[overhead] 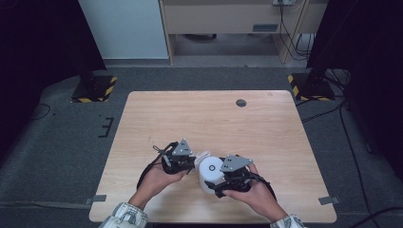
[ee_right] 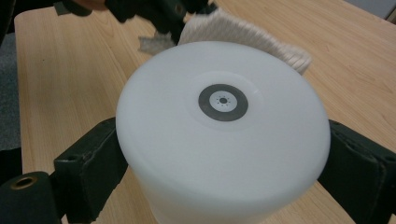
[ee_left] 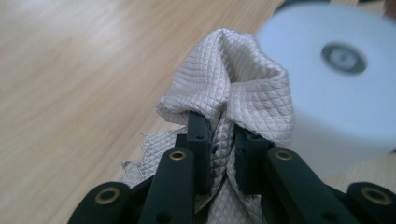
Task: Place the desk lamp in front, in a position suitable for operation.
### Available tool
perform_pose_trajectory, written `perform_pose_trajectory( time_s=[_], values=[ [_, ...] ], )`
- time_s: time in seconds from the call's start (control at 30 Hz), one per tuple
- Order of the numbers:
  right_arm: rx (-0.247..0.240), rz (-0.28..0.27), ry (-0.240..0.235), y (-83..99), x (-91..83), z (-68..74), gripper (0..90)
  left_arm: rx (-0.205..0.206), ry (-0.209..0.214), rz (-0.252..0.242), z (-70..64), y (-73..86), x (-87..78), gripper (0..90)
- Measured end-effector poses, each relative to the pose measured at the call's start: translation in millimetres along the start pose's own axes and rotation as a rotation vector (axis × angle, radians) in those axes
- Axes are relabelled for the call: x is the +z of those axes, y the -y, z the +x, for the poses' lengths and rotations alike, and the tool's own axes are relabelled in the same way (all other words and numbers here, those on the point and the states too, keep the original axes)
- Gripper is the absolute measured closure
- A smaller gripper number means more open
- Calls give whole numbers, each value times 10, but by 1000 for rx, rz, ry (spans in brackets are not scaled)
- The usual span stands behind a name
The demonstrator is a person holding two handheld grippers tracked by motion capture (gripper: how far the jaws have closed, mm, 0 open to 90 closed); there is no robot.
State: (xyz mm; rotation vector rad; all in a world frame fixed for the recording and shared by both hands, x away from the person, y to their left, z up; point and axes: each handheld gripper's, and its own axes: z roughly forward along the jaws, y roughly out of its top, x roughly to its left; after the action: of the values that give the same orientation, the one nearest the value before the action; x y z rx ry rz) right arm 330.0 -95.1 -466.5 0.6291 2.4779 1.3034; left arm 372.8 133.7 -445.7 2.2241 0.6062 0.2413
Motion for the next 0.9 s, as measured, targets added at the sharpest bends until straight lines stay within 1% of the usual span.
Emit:
perform_pose_trajectory(
  time_s=[0.1,0.17,0.3,0.33,0.4,0.5,0.57,0.6,0.7,0.77,0.83,0.9],
  values=[
    [-1,2,-1,-3,1,-2,89,6,3,-4,25,-45,31,777],
    [-1,2,-1,-4,1,-2,89,-1,8,13,39,-31,113,777],
    [-2,1,-4,-2,0,-6,89,-16,14,61,48,94,275,778],
    [-3,0,-4,-2,1,-7,89,-19,14,73,45,150,310,778],
    [-3,1,-5,-1,1,-8,89,-28,16,83,37,230,330,778],
    [-3,0,-6,0,1,-10,89,-31,19,81,14,285,291,777],
    [-3,1,-5,-2,1,-9,89,-19,19,71,-6,283,209,778],
    [-2,1,-6,-2,1,-8,89,-21,19,58,-20,273,169,777],
    [-1,0,-5,-2,2,-7,89,-13,14,18,-39,204,40,777],
    [-1,1,-4,-3,2,-5,89,-3,7,1,-45,134,-27,777],
    [-1,3,-3,-5,1,-5,89,0,3,-9,-40,78,-52,777],
    [-1,4,-3,-6,2,-5,89,-1,0,-9,-24,36,-37,777]
  ],
)
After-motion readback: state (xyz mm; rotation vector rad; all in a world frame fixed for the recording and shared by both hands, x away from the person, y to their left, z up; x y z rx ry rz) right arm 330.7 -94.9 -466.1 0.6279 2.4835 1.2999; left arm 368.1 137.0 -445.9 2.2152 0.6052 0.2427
